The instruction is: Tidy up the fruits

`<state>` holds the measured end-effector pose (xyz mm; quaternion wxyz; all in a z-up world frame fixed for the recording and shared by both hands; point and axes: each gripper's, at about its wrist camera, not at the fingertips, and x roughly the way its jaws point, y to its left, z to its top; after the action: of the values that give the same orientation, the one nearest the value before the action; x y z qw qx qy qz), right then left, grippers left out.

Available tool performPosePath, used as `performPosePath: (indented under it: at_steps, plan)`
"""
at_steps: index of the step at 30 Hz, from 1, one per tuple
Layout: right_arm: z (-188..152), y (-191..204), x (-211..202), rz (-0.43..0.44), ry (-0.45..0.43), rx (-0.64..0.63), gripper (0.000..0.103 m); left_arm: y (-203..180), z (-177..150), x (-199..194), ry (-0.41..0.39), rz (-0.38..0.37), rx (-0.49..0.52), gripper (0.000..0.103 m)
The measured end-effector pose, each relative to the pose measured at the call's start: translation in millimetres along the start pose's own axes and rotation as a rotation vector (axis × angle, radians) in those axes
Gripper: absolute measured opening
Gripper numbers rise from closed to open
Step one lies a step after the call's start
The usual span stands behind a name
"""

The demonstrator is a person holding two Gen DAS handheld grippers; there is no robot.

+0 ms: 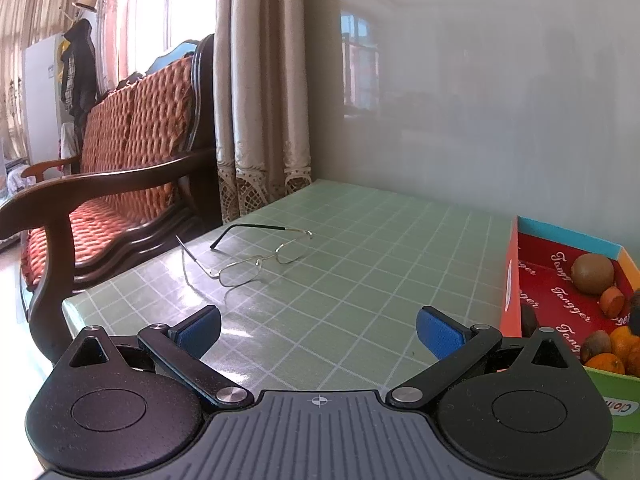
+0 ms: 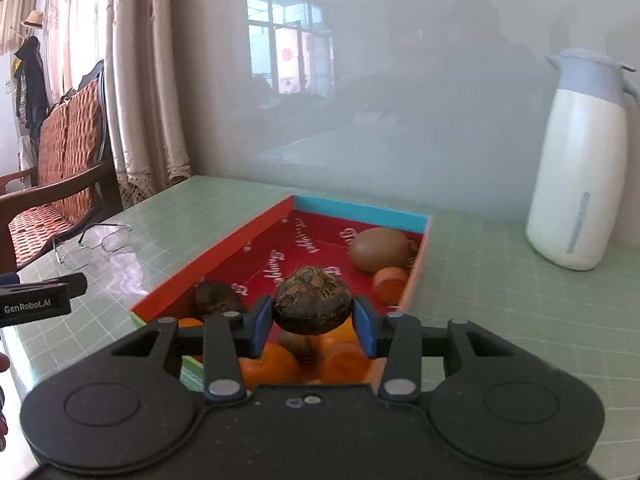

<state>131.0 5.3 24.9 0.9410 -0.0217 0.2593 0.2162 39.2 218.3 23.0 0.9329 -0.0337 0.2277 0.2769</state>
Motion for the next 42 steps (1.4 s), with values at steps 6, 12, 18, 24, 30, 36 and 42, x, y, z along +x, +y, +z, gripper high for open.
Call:
performPosePath:
  at_steps: [6,12,18,24,30,36,42]
  plan:
    - [-4,17,15,0.040,0.025,0.002,0.044,-6,-1,-1,0.001,-0.006,0.019,0.103]
    - [-5,21,10,0.051,0.008,0.008,0.081,-16,1,-6,0.008,-0.068,0.025,0.103]
    - [-1,-11,-14,-0.022,-0.043,0.017,0.086,-38,3,-12,-0.007,-0.109,0.073,0.103]
    - [-5,-52,-39,-0.106,-0.054,0.041,0.087,-60,5,-22,-0.017,-0.157,0.085,0.103]
    - [-14,-76,-73,-0.169,-0.082,0.041,0.088,-93,-3,-54,-0.049,-0.230,0.142,0.103]
    - [-49,-93,-126,-0.234,-0.120,0.057,0.088,-99,-24,-104,-0.079,-0.277,0.180,0.103]
    - [-65,-100,-169,-0.270,-0.158,0.077,0.089,-99,-28,-138,-0.100,-0.325,0.147,0.103]
